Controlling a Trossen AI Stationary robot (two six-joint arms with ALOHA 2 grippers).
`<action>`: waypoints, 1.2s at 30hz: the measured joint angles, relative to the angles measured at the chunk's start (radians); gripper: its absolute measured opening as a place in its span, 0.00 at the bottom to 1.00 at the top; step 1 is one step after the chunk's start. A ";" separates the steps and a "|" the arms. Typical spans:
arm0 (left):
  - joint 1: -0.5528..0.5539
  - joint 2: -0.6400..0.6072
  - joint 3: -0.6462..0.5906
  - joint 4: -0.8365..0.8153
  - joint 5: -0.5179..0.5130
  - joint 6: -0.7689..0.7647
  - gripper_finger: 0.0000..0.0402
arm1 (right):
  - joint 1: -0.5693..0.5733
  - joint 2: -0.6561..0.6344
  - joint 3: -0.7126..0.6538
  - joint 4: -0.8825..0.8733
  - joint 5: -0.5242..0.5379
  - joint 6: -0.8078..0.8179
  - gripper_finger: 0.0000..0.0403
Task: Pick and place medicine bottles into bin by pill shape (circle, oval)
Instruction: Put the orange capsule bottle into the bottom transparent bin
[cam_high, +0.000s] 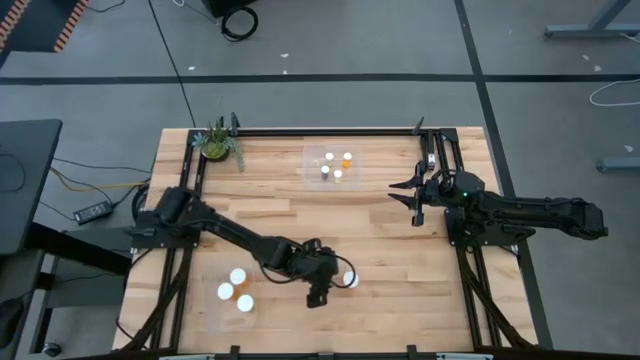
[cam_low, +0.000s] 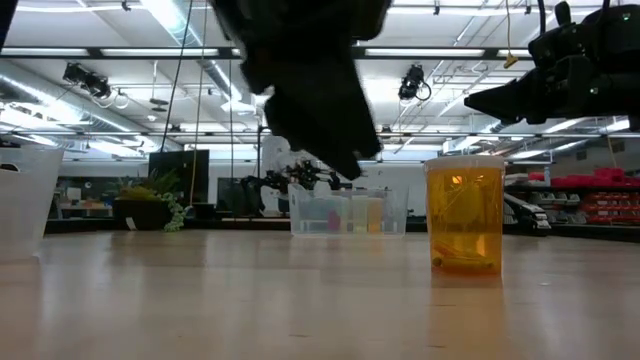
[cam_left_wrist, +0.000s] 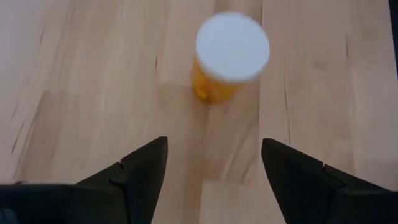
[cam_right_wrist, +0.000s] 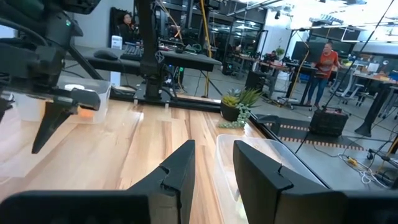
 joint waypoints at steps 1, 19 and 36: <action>0.006 0.014 0.017 0.001 0.005 0.001 0.68 | 0.000 0.000 0.000 -0.002 0.000 0.000 0.29; 0.054 0.123 0.053 0.140 0.117 0.157 0.85 | 0.000 0.000 0.000 -0.014 0.000 0.000 0.29; 0.067 0.169 0.053 0.337 0.105 0.279 0.79 | 0.000 0.000 0.000 -0.025 0.000 0.000 0.29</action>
